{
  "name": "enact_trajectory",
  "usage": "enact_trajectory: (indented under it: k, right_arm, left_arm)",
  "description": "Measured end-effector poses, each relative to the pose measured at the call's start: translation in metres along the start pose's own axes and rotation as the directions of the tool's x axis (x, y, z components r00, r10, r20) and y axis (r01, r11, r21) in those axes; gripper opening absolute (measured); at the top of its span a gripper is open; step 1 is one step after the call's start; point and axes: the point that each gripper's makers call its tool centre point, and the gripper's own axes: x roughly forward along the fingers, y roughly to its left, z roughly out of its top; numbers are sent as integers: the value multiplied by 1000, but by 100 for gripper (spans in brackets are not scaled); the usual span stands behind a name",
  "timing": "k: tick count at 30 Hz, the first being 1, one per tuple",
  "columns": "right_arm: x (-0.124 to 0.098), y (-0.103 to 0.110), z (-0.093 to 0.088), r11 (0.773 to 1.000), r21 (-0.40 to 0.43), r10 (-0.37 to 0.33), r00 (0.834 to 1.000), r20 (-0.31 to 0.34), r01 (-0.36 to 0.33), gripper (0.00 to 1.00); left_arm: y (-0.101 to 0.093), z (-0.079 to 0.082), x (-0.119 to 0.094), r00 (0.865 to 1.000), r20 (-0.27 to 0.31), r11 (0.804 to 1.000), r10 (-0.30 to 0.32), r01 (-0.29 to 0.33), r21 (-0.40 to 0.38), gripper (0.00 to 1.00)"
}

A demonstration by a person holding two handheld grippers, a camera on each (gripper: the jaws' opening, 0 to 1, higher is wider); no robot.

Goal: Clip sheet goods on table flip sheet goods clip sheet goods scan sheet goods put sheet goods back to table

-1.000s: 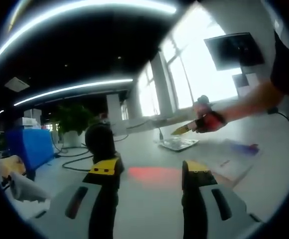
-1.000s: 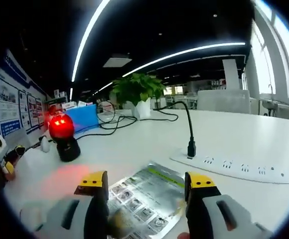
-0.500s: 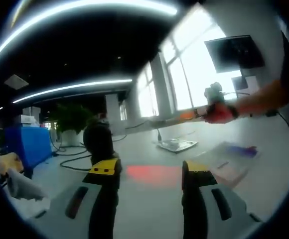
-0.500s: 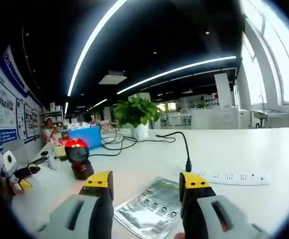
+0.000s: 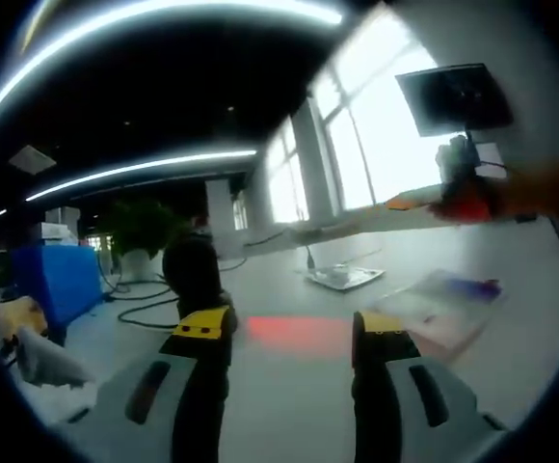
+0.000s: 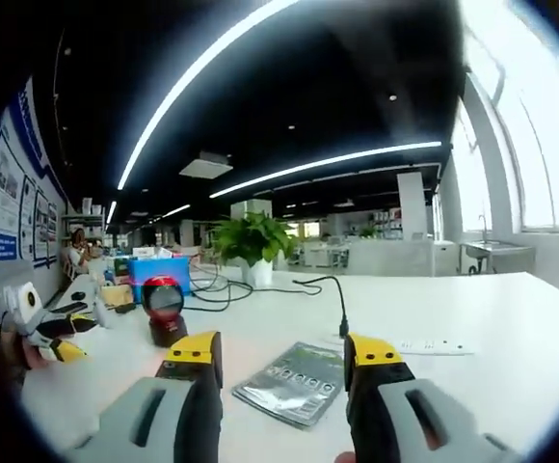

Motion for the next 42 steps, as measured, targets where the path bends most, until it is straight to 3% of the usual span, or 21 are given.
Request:
enact_trajectory:
  k: [3, 11, 19, 20, 23, 24, 30, 36, 40, 41, 42]
  right_arm:
    - [-15, 1, 3, 998, -37, -48, 998, 29, 49, 45]
    - [-53, 11, 12, 997, -32, -69, 995, 69, 71, 44]
    - [-82, 12, -11, 994, 15, -110, 992, 62, 109, 44]
    - [-85, 11, -13, 993, 2, -122, 991, 64, 122, 44]
    - [-99, 7, -17, 961, -190, -188, 979, 76, 199, 43]
    - [-101, 8, -20, 958, -205, -190, 979, 72, 201, 43]
    - [-121, 14, -37, 969, -138, -199, 978, 71, 207, 43]
    - [-134, 15, -46, 966, -131, -213, 974, 77, 222, 42]
    - [-137, 14, -51, 974, -13, -223, 969, 107, 226, 42]
    - [-140, 9, -47, 964, -88, -240, 965, 104, 249, 42]
    - [-141, 11, -43, 969, -37, -237, 962, 132, 244, 41]
  left_arm:
    - [0, -1, 0, 1000, -4, 1000, 3, -3, 6, 42]
    - [7, 2, -2, 1000, 7, 999, 18, -18, -30, 42]
    - [2, 3, -2, 1000, 9, 998, -6, 6, -63, 39]
    - [2, 3, -2, 1000, 9, 998, -5, 6, -64, 39]
    - [3, 4, -3, 1000, 10, 998, -5, 5, -59, 39]
    - [2, 5, -3, 1000, 12, 998, -4, 5, -56, 39]
    - [-1, 5, -4, 1000, 7, 999, -14, 14, -49, 41]
    - [-8, 5, -5, 999, 0, 997, -35, 35, -73, 38]
    - [-6, 4, -5, 1000, -4, 996, -29, 28, -80, 38]
    - [-5, 4, -5, 1000, -3, 996, -26, 25, -87, 37]
    - [-5, 4, -5, 1000, -1, 995, -24, 24, -93, 36]
